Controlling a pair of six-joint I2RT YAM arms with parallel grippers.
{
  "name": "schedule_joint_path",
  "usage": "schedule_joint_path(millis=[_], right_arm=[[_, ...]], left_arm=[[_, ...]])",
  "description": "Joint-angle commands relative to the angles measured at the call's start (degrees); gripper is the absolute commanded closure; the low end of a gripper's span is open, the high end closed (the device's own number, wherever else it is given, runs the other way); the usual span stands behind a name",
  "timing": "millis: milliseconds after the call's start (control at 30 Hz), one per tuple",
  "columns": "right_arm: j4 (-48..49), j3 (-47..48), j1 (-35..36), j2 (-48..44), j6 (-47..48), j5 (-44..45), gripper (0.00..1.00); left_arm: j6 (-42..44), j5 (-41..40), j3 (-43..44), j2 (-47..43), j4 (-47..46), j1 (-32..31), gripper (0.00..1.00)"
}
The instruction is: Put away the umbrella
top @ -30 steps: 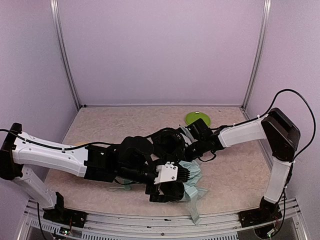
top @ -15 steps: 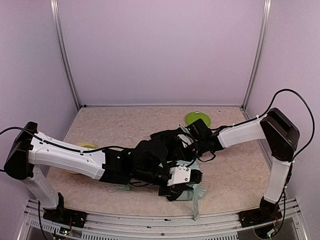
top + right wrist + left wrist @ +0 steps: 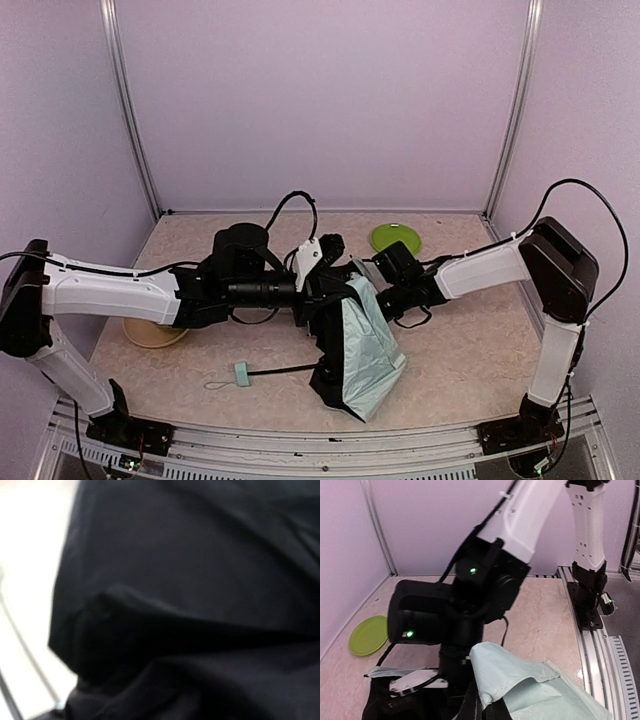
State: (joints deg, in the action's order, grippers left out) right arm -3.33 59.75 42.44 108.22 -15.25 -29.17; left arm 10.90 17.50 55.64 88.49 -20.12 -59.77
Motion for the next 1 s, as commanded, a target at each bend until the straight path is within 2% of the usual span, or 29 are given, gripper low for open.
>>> schedule_joint_path(millis=[0,67,200,367,500,567,633,733,800,967], right_arm=[[-1.8,-3.3,1.2,-1.2,3.3,-8.7,0.54],[-1.1,-4.2,1.2,-2.5,3.4,-9.8,0.54],[-3.2,-3.9,-0.7,-6.3,2.5,-5.4,0.48],[-8.2,-3.4,-4.3,-16.5,4.0,7.4,0.37],[-15.1,-2.6,-4.6,-25.1,10.6,23.9,0.25],[-17.6,-2.6,-4.8,-27.8,12.5,28.6,0.08],[-19.6,-2.3,-4.8,-29.6,14.1,31.3,0.00],[-21.3,-1.7,-5.0,-32.3,16.4,31.9,0.00],[-21.8,-1.2,-5.0,-33.8,18.4,29.1,0.01],[-20.6,0.5,-5.0,-38.5,20.4,16.8,0.09]], left_arm=[[-12.4,6.9,-4.3,0.1,-10.0,5.4,1.00],[-16.1,7.9,-5.3,1.0,-11.9,8.3,1.00],[-21.9,10.9,-5.1,2.1,-13.7,12.8,1.00],[-19.6,13.7,-2.7,3.1,-9.1,12.9,1.00],[-18.9,14.2,-2.6,2.9,-8.3,12.9,1.00],[-18.4,14.4,-2.4,2.9,-8.0,12.9,1.00],[-17.7,15.2,-2.0,3.1,-7.4,12.8,1.00],[-16.8,16.2,-1.2,3.0,-6.3,12.4,1.00],[-15.6,17.0,-0.9,2.6,-5.5,11.8,1.00],[-11.1,18.2,-1.5,-0.2,-3.7,9.9,1.00]])
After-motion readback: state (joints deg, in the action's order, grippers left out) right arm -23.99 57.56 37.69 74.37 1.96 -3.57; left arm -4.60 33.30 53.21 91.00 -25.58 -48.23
